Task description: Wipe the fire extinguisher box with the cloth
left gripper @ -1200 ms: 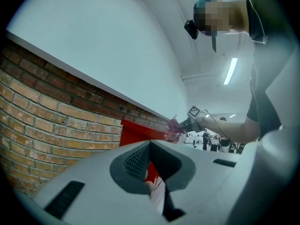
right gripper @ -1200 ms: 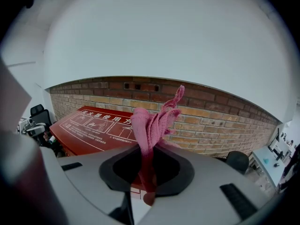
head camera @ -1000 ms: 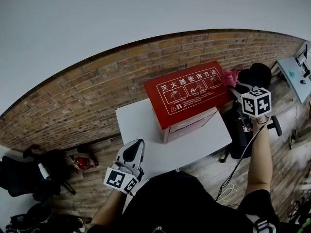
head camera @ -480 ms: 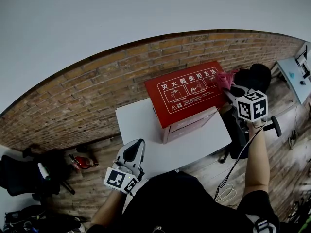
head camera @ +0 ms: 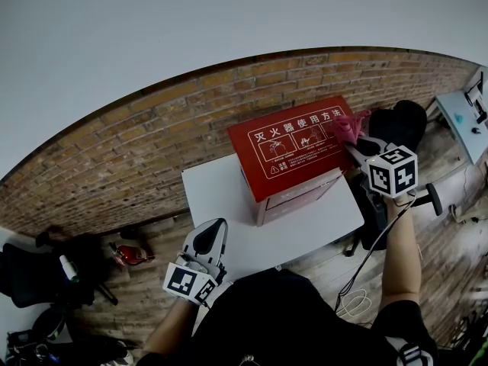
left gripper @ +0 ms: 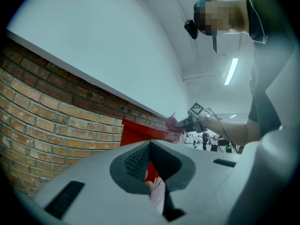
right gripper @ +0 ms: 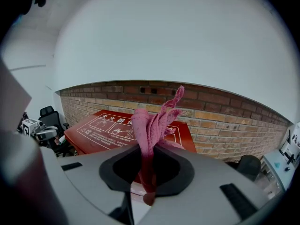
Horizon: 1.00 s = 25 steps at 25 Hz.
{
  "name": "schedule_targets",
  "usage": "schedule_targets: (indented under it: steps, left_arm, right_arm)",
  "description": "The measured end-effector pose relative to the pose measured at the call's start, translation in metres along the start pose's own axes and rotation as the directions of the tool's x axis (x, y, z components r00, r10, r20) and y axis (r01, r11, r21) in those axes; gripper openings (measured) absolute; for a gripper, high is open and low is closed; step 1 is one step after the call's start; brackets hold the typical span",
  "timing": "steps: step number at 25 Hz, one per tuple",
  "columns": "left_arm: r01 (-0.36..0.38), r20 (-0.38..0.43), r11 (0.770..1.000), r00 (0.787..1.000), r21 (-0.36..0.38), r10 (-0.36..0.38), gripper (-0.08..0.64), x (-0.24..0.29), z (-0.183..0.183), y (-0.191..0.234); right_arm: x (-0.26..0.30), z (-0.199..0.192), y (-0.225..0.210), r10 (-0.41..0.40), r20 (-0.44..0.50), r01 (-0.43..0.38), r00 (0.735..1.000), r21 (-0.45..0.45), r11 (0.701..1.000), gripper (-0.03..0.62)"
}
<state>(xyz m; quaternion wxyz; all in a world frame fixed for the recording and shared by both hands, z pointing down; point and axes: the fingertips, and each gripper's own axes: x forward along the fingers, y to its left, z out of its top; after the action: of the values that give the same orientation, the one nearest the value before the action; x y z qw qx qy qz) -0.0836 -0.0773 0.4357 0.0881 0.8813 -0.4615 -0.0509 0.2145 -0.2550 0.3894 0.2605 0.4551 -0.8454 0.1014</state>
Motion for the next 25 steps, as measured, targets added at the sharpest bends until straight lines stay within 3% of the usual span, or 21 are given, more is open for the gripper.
schedule_targets:
  steps: [25]
  left_arm:
    - [-0.004,0.001,1.0,1.0,-0.001,0.004,0.034,0.004,0.0,0.001]
  right_arm:
    - [0.005,0.007,0.052,0.097,0.007,-0.096,0.995,-0.036,0.995,0.074]
